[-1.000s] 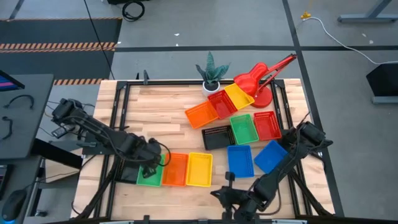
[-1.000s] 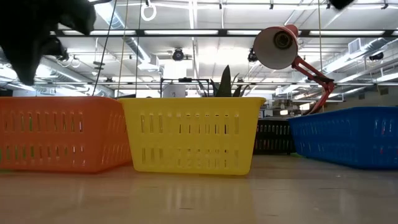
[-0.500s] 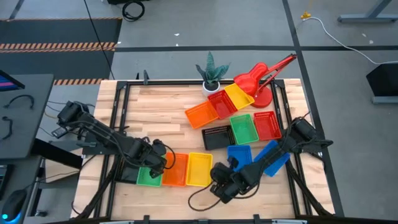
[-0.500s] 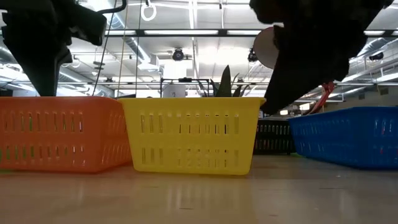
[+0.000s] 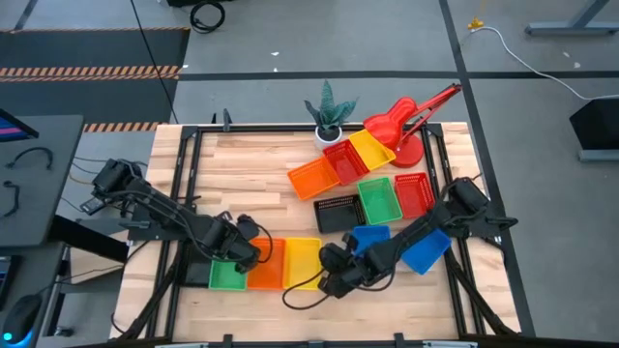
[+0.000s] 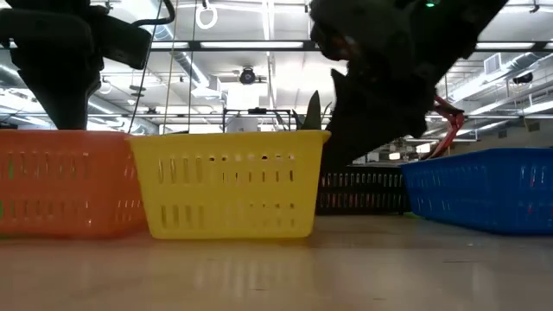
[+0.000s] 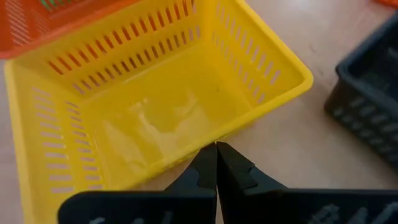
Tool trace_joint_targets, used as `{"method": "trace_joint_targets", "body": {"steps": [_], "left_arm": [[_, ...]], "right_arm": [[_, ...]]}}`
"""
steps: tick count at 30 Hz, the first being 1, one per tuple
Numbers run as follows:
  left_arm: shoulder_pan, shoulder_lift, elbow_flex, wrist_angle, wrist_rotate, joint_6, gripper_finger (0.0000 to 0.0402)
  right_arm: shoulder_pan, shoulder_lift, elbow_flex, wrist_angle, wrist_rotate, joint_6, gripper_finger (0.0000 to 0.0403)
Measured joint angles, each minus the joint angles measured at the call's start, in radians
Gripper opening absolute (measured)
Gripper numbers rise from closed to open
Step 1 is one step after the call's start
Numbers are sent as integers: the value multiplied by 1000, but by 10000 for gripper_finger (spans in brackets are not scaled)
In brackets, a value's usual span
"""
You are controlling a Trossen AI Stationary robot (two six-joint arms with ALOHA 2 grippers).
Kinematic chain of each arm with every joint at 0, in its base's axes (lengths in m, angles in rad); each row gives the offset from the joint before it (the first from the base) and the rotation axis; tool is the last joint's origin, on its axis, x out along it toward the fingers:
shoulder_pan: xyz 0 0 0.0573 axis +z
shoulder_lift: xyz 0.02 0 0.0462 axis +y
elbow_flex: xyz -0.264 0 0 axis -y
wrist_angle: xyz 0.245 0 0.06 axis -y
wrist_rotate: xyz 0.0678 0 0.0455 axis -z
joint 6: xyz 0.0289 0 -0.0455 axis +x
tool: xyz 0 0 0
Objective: Stack baskets by color
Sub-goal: Adjust the bottom yellow bin, then move the left blue bin to the bottom center of the table
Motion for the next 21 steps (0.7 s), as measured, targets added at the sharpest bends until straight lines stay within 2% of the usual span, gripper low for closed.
{"method": "trace_joint_targets", "body": {"steps": [7, 13, 17, 21], "left_arm": [[-15, -17, 0, -53, -19, -41, 8], [-68, -79, 0, -88, -39, -115, 10], [-144, -121, 0, -84, -114, -174, 10], [-249, -128, 0, -33, -282, -193, 11]], "right_arm": [[-4, -12, -1, -78, 19, 1, 2], [63, -83, -1, -146, 108, 6, 2], [131, -150, -1, -184, 138, -13, 2], [202, -216, -1, -260, 154, -27, 2]]}}
